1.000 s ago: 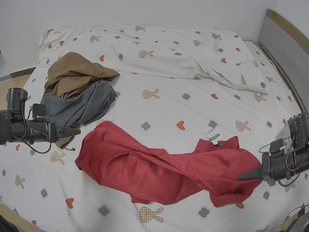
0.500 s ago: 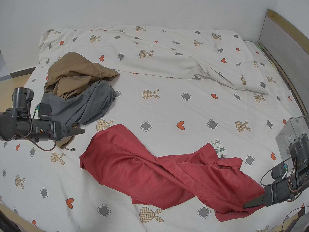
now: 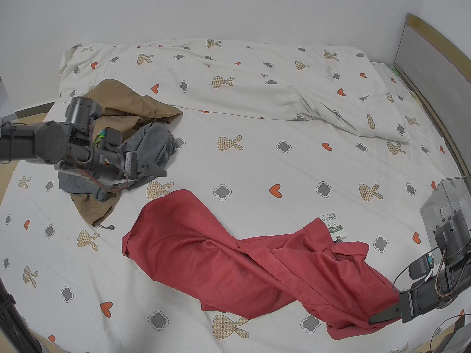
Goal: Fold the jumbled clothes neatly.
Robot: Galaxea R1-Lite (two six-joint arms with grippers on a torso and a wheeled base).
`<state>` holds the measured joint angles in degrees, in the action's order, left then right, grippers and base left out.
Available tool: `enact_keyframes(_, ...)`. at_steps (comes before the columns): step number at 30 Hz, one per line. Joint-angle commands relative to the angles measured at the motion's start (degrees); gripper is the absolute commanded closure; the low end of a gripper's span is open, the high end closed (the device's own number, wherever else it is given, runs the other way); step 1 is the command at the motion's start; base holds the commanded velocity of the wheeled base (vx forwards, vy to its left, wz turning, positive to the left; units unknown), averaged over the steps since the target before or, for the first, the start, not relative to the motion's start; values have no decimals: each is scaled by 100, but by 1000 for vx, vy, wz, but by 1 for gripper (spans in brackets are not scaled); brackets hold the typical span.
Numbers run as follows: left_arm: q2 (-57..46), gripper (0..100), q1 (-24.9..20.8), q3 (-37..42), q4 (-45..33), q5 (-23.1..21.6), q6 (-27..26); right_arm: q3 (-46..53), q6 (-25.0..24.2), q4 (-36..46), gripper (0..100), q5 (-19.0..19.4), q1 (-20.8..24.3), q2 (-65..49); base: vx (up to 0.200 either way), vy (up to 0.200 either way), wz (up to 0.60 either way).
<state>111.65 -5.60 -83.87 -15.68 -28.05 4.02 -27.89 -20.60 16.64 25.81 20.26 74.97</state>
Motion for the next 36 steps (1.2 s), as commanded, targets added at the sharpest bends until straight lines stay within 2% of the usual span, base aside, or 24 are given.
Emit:
enact_keyframes(1,1438,100,-1066,-1808,-1157,494,688,486,1111,-3,100,-6,22,9,0,0,0)
enact_keyframes(5,1816,100,-1383,-2643,-1667,564,907,741,2043,6,100,-14,-75,0,0,0,0)
enact_keyframes(7,2009,100,-1471,-2960,-1842,581,916,777,2174,6,100,-6,-92,35,0,0,0)
enact_keyframes(13,2800,100,-1559,-3072,-2256,889,925,777,2183,6,100,-6,-92,9,0,0,0)
enact_keyframes(22,3284,100,-1594,-3072,-3161,924,916,777,2183,-3,100,-14,-92,26,0,0,0)
enact_keyframes(23,3310,0,-1620,-3072,-3187,933,898,768,2183,-3,100,-14,-92,26,0,0,0)
enact_keyframes(36,2704,0,-1743,-3072,-3583,951,925,777,2192,-3,100,-6,-92,35,0,0,0)
